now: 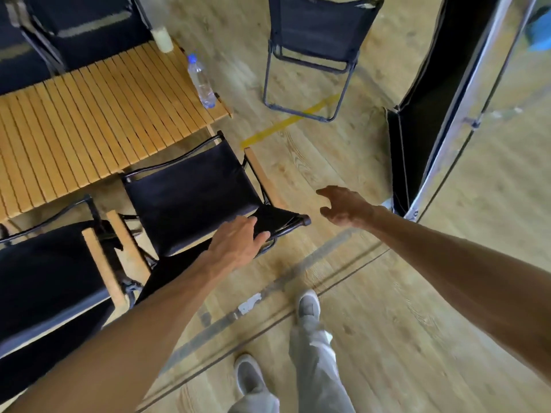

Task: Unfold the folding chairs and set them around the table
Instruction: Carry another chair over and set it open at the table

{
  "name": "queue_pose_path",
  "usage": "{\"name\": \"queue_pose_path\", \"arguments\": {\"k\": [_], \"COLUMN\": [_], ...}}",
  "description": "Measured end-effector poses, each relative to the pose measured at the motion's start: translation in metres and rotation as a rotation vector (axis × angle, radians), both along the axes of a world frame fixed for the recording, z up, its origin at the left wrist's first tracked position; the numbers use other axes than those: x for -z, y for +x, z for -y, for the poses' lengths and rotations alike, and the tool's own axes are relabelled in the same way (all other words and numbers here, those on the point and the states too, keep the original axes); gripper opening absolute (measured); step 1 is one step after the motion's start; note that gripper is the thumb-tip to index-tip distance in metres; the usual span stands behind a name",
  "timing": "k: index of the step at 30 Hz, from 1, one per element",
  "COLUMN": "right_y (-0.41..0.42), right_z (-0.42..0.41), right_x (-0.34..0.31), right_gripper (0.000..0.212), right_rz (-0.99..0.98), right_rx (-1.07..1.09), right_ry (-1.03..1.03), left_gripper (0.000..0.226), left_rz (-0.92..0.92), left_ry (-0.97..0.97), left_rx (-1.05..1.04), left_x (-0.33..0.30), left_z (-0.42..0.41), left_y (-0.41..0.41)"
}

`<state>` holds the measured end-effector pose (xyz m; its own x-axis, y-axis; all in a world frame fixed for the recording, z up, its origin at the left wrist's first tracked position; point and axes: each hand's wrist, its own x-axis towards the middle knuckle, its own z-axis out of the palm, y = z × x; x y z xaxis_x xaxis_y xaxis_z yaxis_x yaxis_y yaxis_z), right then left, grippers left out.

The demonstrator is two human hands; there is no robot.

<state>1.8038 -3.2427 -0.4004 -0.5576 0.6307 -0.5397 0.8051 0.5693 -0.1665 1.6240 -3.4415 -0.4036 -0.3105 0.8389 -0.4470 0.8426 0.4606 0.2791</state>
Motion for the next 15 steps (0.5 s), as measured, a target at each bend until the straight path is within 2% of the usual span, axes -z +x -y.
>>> {"name": "queue_pose_path", "arguments": {"k": [5,15], "right_y": [0.012,-0.022], "right_z": [-0.085,-0.300], "right_x": [-0.006,-0.011], "right_gripper": [0.059,0.060], "right_rz": [-0.002,0.058], "right_rx": [-0.054,-0.139], "right_ry": [0.038,0.113], "left_gripper": [0.057,0.054], "left_rz": [-0.043,-0.050], "left_ry": [0.011,-0.004], "left_rx": [0.050,-0.014], "left_x": [-0.007,0.006], "left_z": [-0.099,-0.324], "left_y": [0.011,0.008]}}
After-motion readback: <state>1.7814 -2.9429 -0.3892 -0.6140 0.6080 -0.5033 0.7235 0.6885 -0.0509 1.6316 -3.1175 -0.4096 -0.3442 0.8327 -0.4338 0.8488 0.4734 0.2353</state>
